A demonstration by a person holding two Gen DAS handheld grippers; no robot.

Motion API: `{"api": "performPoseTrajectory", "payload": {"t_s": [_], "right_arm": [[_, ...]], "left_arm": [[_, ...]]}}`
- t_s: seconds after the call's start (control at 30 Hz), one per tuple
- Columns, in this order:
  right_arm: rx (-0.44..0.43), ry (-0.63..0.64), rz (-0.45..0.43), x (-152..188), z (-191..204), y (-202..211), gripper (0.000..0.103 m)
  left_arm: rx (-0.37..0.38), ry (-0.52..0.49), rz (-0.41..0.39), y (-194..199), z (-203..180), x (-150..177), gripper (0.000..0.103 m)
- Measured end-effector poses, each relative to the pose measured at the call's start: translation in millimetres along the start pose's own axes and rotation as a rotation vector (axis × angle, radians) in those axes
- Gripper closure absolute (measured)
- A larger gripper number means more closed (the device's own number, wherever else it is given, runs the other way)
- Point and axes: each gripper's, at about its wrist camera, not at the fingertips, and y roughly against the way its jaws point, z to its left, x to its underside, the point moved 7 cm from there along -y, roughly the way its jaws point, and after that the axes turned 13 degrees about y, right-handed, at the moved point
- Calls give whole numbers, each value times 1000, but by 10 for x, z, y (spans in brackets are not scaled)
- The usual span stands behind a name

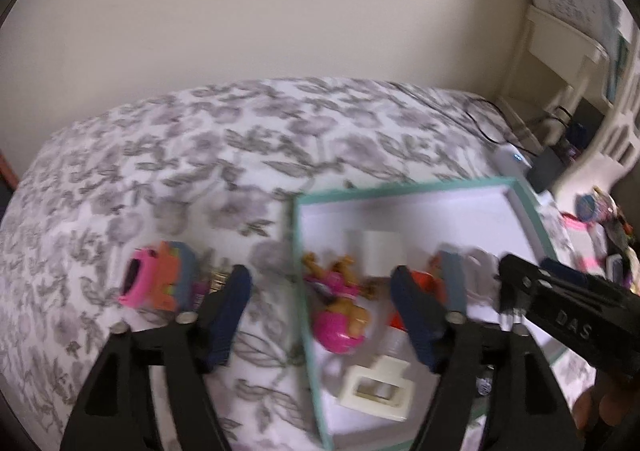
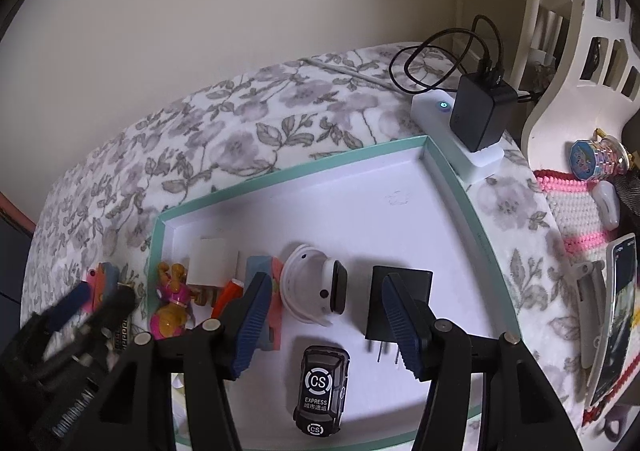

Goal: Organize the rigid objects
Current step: 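Withdraw both tools toward the pink watch and purple harmonica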

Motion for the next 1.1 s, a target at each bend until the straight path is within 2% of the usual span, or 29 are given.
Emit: {"api": "performPoseTrajectory", "payload": {"t_s": [0.2, 0.53, 0.67, 0.73, 0.8, 0.87, 0.97, 1.1], "right_arm": [[5, 28, 9, 11, 70, -27, 42], [-45, 104, -2, -18, 406, -32, 41], [-47, 140, -14, -21, 548, -18, 27], [-49, 156, -16, -22, 606, -20, 23], [-54, 174, -20, -20, 660, -26, 9], [-47, 190, -33, -25, 691, -16, 0], [-49, 202, -59, -50, 727, 14, 0], [-98, 199, -93, -77, 804, 45, 0]], "left_arm": [[-40, 97, -22, 0, 277, -104, 23], [-82, 235, -28, -1, 654, -212, 23], [-108, 263, -35, 0, 785, -241, 8], [-122, 279, -38, -1, 867, -253, 8], [-143, 300, -51, 12, 957, -276, 8], [-163, 327, -73, 42, 1069, -310, 8], [-173, 366, -96, 79, 1204, -352, 4], [-177, 418, -112, 103, 1392, -394, 2]]}}
